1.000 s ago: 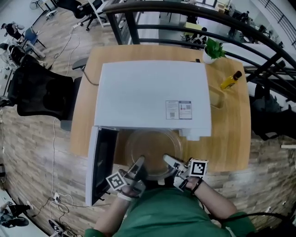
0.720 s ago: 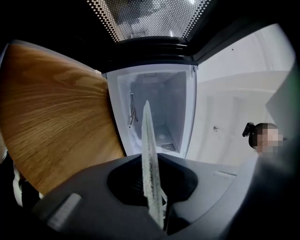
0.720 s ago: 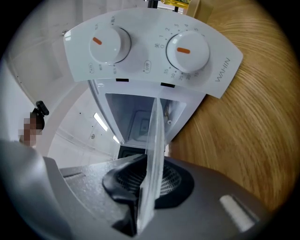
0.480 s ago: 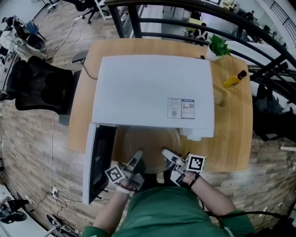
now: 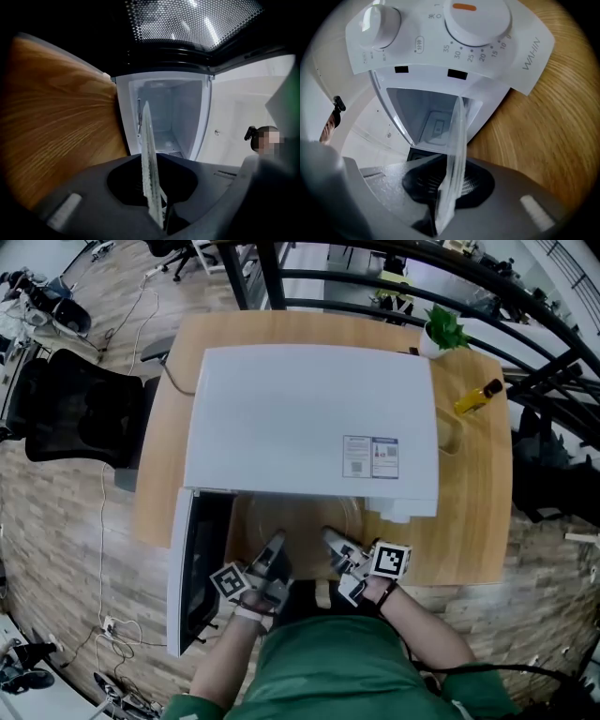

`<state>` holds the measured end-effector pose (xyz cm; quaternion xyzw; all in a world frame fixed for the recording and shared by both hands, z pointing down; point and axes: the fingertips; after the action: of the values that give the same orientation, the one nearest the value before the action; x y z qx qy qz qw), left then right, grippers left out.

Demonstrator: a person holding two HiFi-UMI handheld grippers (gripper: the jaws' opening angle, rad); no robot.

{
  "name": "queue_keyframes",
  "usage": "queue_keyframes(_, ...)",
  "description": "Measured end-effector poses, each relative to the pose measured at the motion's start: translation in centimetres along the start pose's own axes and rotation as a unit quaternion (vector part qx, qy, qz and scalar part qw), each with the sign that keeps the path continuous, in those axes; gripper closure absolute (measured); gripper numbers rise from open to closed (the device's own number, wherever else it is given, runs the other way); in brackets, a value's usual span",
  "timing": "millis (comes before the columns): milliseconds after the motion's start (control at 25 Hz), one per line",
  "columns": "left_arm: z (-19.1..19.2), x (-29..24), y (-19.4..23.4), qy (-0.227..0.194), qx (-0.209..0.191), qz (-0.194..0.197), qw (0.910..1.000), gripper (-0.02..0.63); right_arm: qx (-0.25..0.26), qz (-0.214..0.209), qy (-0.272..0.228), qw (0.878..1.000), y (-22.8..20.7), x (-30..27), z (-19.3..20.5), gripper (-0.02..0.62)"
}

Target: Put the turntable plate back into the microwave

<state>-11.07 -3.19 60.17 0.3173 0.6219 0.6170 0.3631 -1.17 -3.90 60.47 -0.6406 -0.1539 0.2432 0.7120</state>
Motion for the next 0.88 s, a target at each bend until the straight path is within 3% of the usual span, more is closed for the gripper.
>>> queue_keyframes(880,-2.6,-2.0,2.1,-0.037,0.023,-0.009,0.999,0.569,-0.017,0.023,-0.025,0.999,-2.3,-2.6,-1.1,0.548)
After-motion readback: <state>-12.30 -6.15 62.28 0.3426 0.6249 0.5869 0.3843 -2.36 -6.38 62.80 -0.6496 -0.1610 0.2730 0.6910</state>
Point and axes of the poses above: the fingertips, and each gripper's own axes: x backward along the fingers, y to its left, z out of its underside, and after that the axes turned 3 degrees about -y, right-handed
